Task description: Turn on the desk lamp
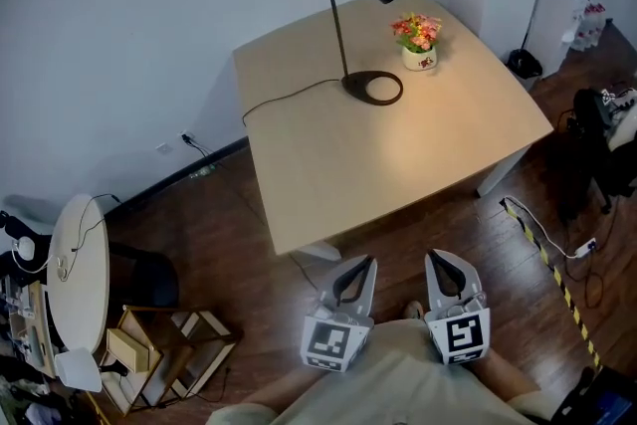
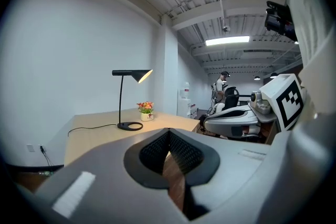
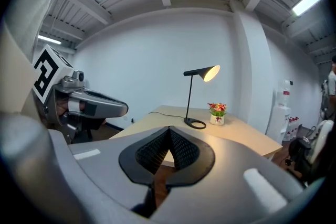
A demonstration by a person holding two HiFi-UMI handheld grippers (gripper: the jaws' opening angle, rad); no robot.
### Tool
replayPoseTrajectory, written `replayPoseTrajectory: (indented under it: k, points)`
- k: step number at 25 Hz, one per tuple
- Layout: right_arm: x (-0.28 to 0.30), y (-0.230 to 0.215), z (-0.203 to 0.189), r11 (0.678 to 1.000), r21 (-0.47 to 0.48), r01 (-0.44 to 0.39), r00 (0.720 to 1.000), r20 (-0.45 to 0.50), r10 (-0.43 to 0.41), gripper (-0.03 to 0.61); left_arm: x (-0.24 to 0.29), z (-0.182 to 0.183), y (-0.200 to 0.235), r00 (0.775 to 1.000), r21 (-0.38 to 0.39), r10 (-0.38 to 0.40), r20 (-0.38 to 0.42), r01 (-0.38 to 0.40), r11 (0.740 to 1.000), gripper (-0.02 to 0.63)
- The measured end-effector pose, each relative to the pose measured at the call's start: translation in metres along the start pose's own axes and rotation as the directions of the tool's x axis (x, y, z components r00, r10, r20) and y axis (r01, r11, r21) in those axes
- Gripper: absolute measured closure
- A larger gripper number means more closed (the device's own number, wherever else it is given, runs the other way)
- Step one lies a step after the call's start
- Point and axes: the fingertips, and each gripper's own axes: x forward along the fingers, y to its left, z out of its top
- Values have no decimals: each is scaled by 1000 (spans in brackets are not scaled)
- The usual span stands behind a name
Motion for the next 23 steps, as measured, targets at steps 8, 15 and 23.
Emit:
replayPoseTrajectory:
  k: [8,15,23]
  points:
    - [4,15,1,1000,9,22,1000,-20,-22,581,-8,-2,11,999,-12,-29,14,29,1000,615]
    - [3,20,1,1000,9,27,999,-23,-27,581,-11,-2,11,999,-7,-41,17,41,999,615]
    - [3,18,0,1000,3,24,999,-30,-24,581,-10,-3,8,999,-8,-44,16,44,999,615]
